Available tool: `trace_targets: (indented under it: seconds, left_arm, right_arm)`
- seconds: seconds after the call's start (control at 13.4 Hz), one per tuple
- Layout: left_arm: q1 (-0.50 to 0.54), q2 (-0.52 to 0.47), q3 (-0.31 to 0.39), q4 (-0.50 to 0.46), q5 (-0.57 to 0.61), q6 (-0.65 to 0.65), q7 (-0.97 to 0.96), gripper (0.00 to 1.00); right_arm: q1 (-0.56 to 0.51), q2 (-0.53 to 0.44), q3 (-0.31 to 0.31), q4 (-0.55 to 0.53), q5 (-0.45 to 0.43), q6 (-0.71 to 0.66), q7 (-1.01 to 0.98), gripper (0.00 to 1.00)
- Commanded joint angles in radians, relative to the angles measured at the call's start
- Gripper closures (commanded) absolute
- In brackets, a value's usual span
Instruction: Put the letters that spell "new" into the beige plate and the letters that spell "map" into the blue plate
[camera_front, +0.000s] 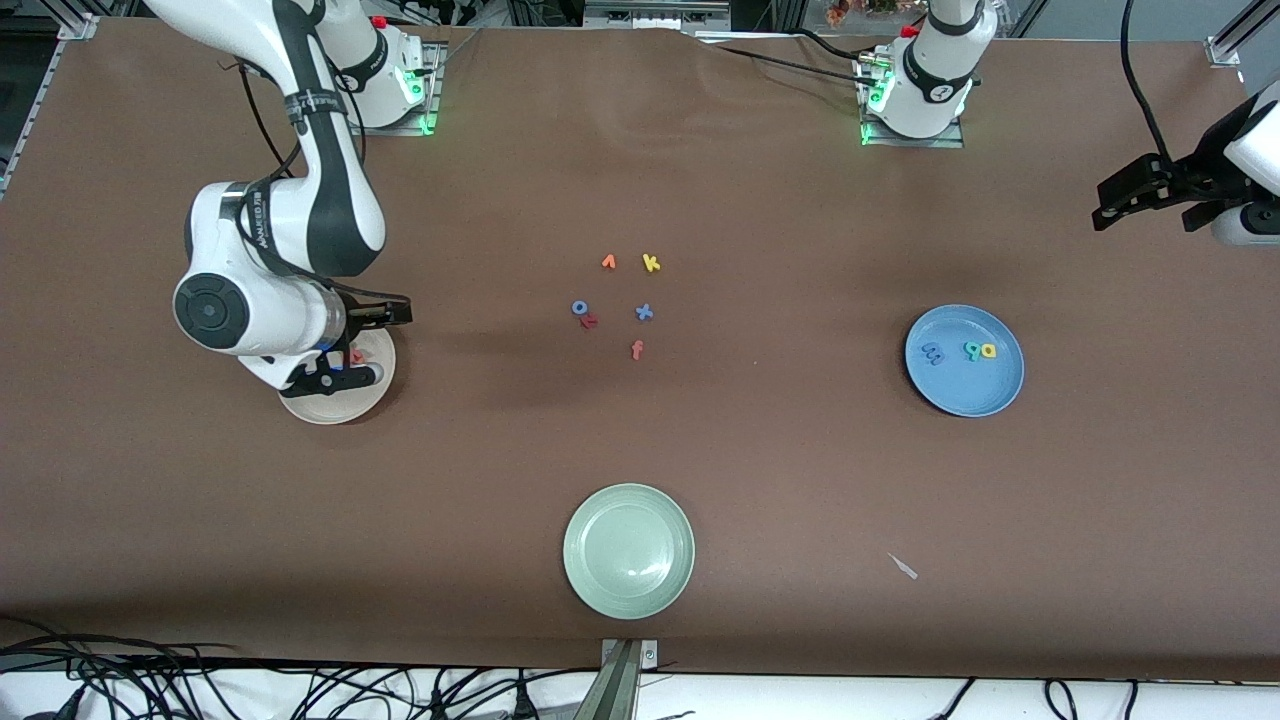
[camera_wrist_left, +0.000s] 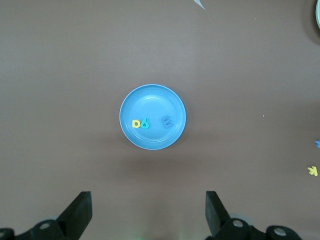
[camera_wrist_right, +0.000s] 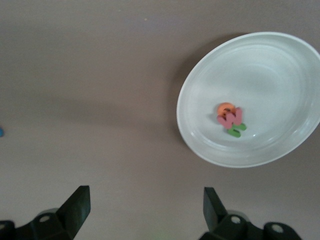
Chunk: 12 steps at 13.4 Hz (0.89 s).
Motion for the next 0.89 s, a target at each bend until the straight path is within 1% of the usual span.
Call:
trace_targets:
  seconds: [0.0,0.15,0.3,0.37,0.45,0.6,0.67,0.82]
  left_arm:
    - [0.003,0.015,0.003,0.034,-0.021,-0.018,-0.004,0.00]
    - [0.003,0.014,0.003,0.032,-0.021,-0.018,-0.004,0.00]
    - [0.003,0.015,0.003,0.034,-0.021,-0.018,-0.004,0.00]
    - [0.003,0.014,0.003,0.032,-0.021,-0.018,-0.004,0.00]
    - [0.003,0.014,0.003,0.034,-0.021,-0.018,-0.004,0.00]
    - [0.003,0.014,0.003,0.034,-0.021,-0.018,-0.004,0.00]
    - [0.003,0.015,0.003,0.034,-0.021,-0.018,-0.003,0.00]
    - [0.003,0.015,0.003,0.034,-0.021,-0.018,-0.004,0.00]
  right_arm:
    - [0.025,0.002,-0.004,0.080,-0.011,-0.116,0.054,0.00]
    - [0.034,0.002,-0.006,0.103,-0.014,-0.151,0.071,0.00]
    - [0.039,-0.025,0.009,0.101,-0.083,-0.150,0.083,0.00]
    - [0.027,-0.050,0.040,0.100,-0.115,-0.145,0.083,0.00]
    - [-0.004,-0.080,0.089,0.095,-0.158,-0.150,0.084,0.00]
    - [-0.123,-0.139,0.236,0.086,-0.235,-0.153,0.081,0.00]
    - [-0.174,-0.163,0.297,0.081,-0.257,-0.153,0.081,0.00]
    - [-0.255,-0.215,0.380,0.077,-0.292,-0.151,0.080,0.00]
